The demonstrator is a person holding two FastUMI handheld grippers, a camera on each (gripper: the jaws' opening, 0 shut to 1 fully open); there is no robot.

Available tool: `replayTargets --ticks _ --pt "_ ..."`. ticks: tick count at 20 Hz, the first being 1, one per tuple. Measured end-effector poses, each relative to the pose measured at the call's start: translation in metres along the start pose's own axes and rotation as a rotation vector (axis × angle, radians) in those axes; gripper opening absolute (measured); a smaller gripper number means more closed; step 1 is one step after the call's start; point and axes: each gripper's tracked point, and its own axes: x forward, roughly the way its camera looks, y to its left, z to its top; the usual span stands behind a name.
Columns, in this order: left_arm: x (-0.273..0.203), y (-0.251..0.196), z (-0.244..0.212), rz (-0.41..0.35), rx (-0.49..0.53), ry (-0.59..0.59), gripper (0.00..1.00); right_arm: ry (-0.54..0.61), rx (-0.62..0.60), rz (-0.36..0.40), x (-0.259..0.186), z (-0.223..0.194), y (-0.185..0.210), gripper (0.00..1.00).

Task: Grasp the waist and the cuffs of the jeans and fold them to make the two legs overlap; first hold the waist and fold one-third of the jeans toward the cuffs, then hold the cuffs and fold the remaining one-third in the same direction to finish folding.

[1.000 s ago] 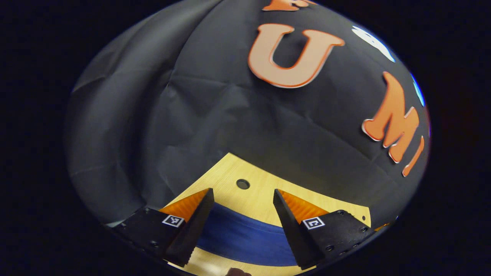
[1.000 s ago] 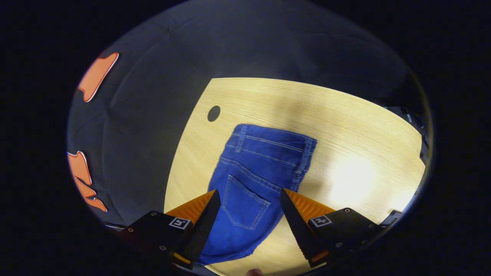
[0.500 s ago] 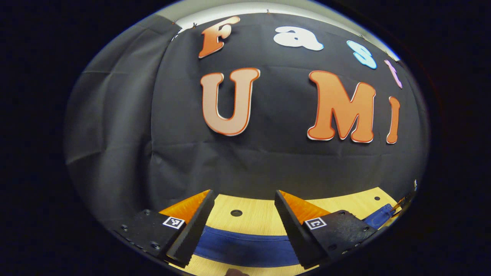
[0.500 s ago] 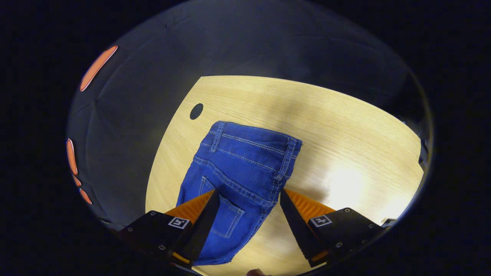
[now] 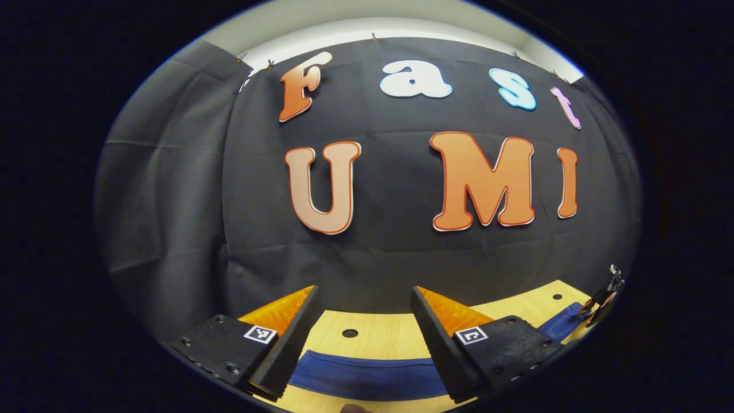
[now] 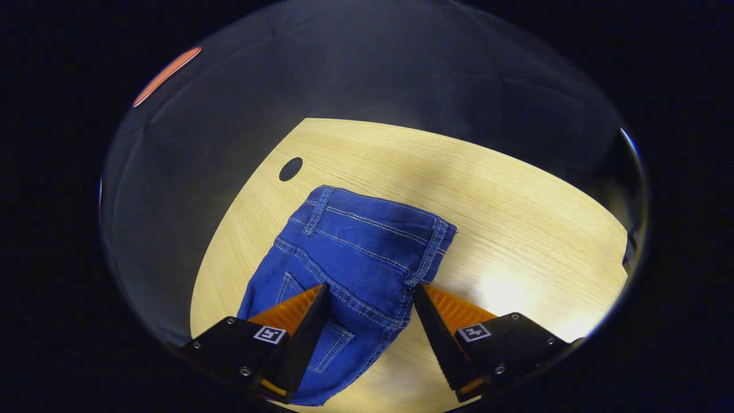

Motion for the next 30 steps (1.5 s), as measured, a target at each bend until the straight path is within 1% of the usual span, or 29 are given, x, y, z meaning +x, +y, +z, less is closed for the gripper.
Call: replayTargets --ticks 1,2,3,4,5,6,8,10,13,16,18,20,21,22,24,25,26,27,28,29,30 --pt "0.001 -0.003 -0.002 -0.005 -0.005 0.003 0.97 -0.014 -0.030 -0.013 -0.002 0.002 -0.004 0.90" --pt "0.001 -0.005 -0.002 -0.006 -0.009 0.010 0.97 -0.027 -0.048 -0.016 -0.002 0.001 -0.004 0.79" --pt "0.004 -0.007 -0.007 -0.012 -0.012 0.023 0.96 -0.020 -0.048 -0.017 -0.005 -0.003 -0.005 0.72" --pt "0.005 -0.009 -0.009 -0.014 -0.009 0.033 0.96 -0.014 -0.021 -0.002 -0.001 -0.005 -0.001 0.51" --pt "0.006 -0.009 -0.014 -0.015 -0.006 0.040 0.96 -0.014 0.022 0.005 -0.003 -0.003 -0.002 0.49" --pt "0.007 -0.008 -0.014 -0.016 -0.010 0.043 0.96 -0.010 0.054 0.013 -0.008 0.000 -0.002 0.34" --pt "0.009 -0.008 -0.016 -0.016 -0.024 0.046 0.96 -0.027 0.044 0.056 -0.015 0.005 0.004 0.20" --pt "0.010 -0.010 -0.019 -0.027 -0.033 0.050 0.96 -0.051 0.032 0.098 -0.032 0.012 0.012 0.20" --pt "0.012 -0.016 -0.023 -0.046 -0.039 0.055 0.96 -0.089 -0.001 0.130 -0.053 0.021 0.020 0.20" --pt "0.012 -0.018 -0.027 -0.069 -0.052 0.061 0.96 -0.107 -0.021 0.178 -0.071 0.027 0.031 0.20" --pt "0.009 -0.013 -0.031 -0.069 -0.054 0.068 0.97 -0.133 -0.041 0.217 -0.089 0.028 0.043 0.19" --pt "0.005 -0.008 -0.035 -0.068 -0.066 0.073 0.96 -0.166 -0.095 0.264 -0.109 0.026 0.058 0.19" --pt "0.003 -0.006 -0.038 -0.072 -0.075 0.080 0.97 -0.178 -0.131 0.285 -0.122 0.023 0.068 0.14" --pt "0.003 -0.001 -0.040 -0.066 -0.083 0.086 0.96 -0.188 -0.161 0.300 -0.139 0.021 0.079 0.19" --pt "0.000 0.008 -0.045 -0.059 -0.102 0.096 0.97 -0.205 -0.214 0.364 -0.164 0.017 0.105 0.19" --pt "-0.002 0.012 -0.046 -0.053 -0.112 0.098 0.97 -0.213 -0.239 0.416 -0.176 0.014 0.121 0.19" --pt "-0.003 0.016 -0.048 -0.049 -0.122 0.100 0.97 -0.231 -0.265 0.452 -0.186 0.010 0.140 0.18" --pt "-0.003 0.020 -0.050 -0.045 -0.132 0.100 0.97 -0.252 -0.326 0.436 -0.189 0.007 0.148 0.16" --pt "-0.005 0.024 -0.056 -0.043 -0.141 0.111 0.97 -0.267 -0.376 0.396 -0.187 0.001 0.145 0.14" --pt "-0.008 0.027 -0.059 -0.036 -0.149 0.116 0.97 -0.229 -0.390 0.392 -0.179 -0.012 0.147 0.14" --pt "-0.009 0.029 -0.063 -0.033 -0.153 0.122 0.97 -0.215 -0.380 0.352 -0.170 -0.013 0.139 0.14"
